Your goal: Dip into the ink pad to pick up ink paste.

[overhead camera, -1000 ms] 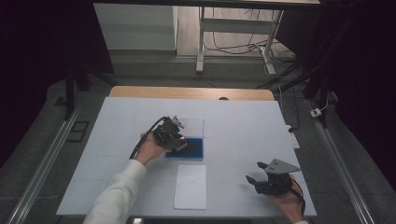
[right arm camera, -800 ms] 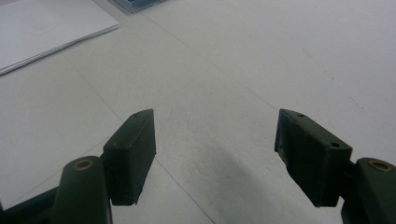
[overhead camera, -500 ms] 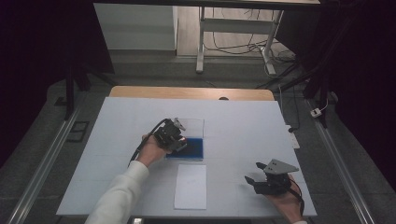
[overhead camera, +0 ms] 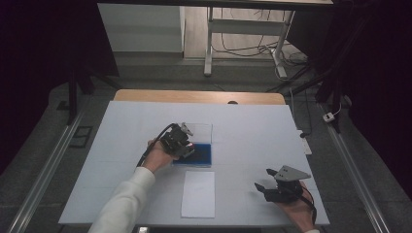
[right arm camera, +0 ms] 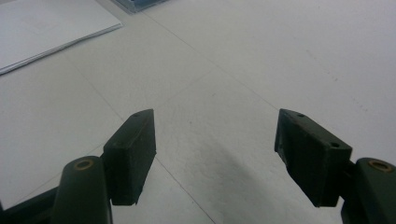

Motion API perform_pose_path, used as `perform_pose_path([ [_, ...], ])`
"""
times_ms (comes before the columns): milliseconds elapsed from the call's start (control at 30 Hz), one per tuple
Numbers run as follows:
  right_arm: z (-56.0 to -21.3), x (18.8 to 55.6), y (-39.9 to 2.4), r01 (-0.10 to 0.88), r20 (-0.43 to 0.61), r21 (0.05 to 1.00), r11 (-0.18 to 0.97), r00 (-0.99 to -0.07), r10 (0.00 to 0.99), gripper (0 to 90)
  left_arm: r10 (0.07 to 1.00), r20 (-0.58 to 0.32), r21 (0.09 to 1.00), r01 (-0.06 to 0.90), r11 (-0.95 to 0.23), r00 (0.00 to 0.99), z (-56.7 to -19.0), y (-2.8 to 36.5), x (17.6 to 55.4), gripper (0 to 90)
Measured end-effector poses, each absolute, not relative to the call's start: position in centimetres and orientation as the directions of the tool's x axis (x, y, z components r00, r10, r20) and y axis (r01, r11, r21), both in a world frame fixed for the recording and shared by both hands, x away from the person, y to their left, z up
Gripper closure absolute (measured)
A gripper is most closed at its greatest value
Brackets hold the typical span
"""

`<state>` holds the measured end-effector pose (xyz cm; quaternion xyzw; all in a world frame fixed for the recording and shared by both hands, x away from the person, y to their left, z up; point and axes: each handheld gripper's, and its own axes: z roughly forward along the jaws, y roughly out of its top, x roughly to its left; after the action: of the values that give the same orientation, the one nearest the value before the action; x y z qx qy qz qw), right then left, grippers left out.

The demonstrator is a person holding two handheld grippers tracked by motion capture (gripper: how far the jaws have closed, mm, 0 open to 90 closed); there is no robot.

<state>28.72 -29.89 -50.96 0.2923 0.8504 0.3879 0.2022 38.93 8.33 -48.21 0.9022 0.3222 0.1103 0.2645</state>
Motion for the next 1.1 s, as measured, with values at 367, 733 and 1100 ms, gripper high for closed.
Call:
perform_pose_path([
  [367,-51.0,28.8,-29.8,0.341,-0.123,0.772,0.537,-0.748,0.652,29.0,0.642,0.021,0.557,0.525,-0.644,0.766,-48.3,8.5,38.9,71.0],
  [733,-50.9,28.8,-30.4,0.341,-0.119,0.782,0.522,-0.740,0.662,29.1,0.630,-0.028,0.608,0.514,-0.605,0.776,-46.3,10.2,38.1,70.5],
  [1100,-50.9,28.8,-30.3,0.341,-0.124,0.777,0.530,-0.741,0.660,29.1,0.612,-0.008,0.623,0.483,-0.616,0.791,-44.8,9.6,37.2,70.3],
])
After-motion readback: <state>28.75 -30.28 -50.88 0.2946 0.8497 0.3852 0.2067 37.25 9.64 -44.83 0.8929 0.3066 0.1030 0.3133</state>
